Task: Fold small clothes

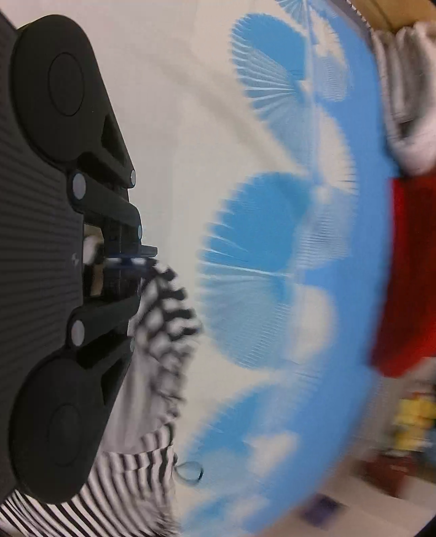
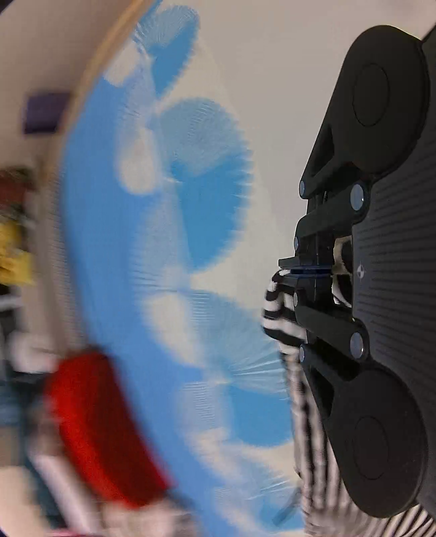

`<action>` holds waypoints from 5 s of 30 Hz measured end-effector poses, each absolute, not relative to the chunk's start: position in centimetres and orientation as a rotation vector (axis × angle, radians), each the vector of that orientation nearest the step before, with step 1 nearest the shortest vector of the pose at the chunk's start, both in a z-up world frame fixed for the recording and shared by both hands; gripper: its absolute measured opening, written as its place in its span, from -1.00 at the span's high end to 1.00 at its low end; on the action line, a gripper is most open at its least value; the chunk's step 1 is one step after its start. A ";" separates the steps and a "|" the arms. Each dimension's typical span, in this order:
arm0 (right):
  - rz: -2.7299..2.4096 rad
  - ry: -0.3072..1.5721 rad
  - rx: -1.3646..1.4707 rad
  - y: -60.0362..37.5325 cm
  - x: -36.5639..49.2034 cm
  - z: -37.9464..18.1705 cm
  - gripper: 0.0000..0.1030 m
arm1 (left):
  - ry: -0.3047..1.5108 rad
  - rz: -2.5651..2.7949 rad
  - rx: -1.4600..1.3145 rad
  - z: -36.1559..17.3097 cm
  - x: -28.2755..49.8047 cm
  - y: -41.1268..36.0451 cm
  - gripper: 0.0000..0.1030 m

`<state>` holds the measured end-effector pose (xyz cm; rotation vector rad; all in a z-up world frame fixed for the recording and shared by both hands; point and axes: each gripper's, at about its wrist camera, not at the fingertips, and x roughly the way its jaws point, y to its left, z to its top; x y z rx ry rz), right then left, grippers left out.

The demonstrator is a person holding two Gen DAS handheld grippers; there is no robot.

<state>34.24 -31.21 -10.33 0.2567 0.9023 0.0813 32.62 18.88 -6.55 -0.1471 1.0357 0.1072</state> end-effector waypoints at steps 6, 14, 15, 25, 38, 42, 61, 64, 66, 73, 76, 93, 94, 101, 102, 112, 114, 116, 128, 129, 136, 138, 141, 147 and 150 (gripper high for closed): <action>0.105 0.901 0.161 -31.1 32.1 -8.9 0.47 | 0.915 0.075 -0.218 -2.7 29.6 19.7 0.33; 0.452 0.957 0.173 -32.2 25.0 -7.1 0.44 | 1.135 -0.367 -0.156 -4.6 26.1 15.3 0.26; 0.467 1.013 0.135 -31.8 24.6 -7.9 0.39 | 1.185 -0.358 -0.069 -5.7 25.9 14.3 0.21; 0.440 1.061 0.018 -33.5 19.8 -8.3 0.38 | 1.144 -0.338 -0.043 -3.2 22.1 15.2 0.13; 0.355 1.183 -0.179 -33.3 18.5 -11.6 0.39 | 1.372 -0.121 0.168 -7.9 20.5 18.8 0.25; 0.315 1.081 -0.161 -33.1 18.5 -9.5 0.39 | 1.245 -0.091 0.174 -5.0 20.1 19.1 0.27; 0.173 0.715 0.206 -26.4 10.8 -3.0 -0.09 | 0.480 0.164 -0.280 9.2 7.1 23.3 -0.46; 0.220 0.743 0.108 -23.5 10.8 -3.9 -0.07 | 0.465 0.237 -0.268 9.3 7.0 23.7 -0.46; 0.280 0.751 0.076 -21.4 10.4 -3.9 0.00 | 0.462 0.213 -0.283 9.5 6.9 24.1 -0.46; 0.496 0.715 0.005 -13.5 9.7 -3.1 0.75 | 0.474 0.170 -0.216 8.6 6.8 24.9 -0.46; 0.578 0.709 -0.004 -9.1 9.3 -2.9 0.75 | 0.467 0.181 -0.217 8.3 6.5 26.0 -0.46; 0.783 0.851 -0.331 9.9 9.3 -8.6 0.35 | 0.456 0.259 -0.419 8.3 3.6 34.2 -0.46; 0.785 0.844 -0.344 10.1 9.3 -8.7 0.35 | 0.456 0.258 -0.426 8.3 3.6 34.4 -0.46; 0.796 0.783 -0.457 11.2 8.8 -8.7 0.39 | 0.454 0.248 -0.438 8.3 3.8 34.6 -0.46; 0.793 0.776 -0.468 11.3 8.8 -8.7 0.50 | 0.453 0.249 -0.440 8.3 3.8 34.6 -0.46; 0.790 0.637 -0.514 12.9 7.1 -7.3 0.90 | 0.439 0.268 -0.425 8.4 3.0 34.7 -0.46; 0.791 0.602 -0.493 13.7 6.6 -6.2 0.90 | 0.436 0.276 -0.432 8.4 2.9 34.9 -0.46; 0.813 0.583 -0.458 14.4 6.0 -5.0 0.90 | 0.439 0.282 -0.439 8.3 2.9 34.9 -0.46; 0.872 0.623 -0.292 14.7 5.4 -1.9 0.91 | 0.466 0.281 -0.412 8.2 4.0 33.5 -0.46; 0.858 0.618 -0.259 14.0 5.9 -1.1 0.91 | 0.469 0.281 -0.413 8.1 4.2 33.4 -0.46; 0.639 0.598 0.238 0.8 10.7 4.6 0.91 | 0.486 0.250 -0.432 8.3 6.2 31.4 -0.46; 0.544 0.576 0.356 -4.4 11.4 4.9 0.91 | 0.489 0.231 -0.425 8.4 7.0 30.1 -0.46; 0.350 0.554 0.522 -13.5 11.3 3.7 0.91 | 0.498 0.193 -0.405 8.4 8.4 27.8 -0.46; -0.102 0.723 0.639 -26.7 8.4 -4.4 0.90 | 0.536 0.115 -0.352 7.9 12.1 22.4 -0.47; -0.221 0.982 0.823 -31.2 7.7 -9.9 0.85 | 0.567 0.072 -0.310 7.4 13.8 19.5 -0.46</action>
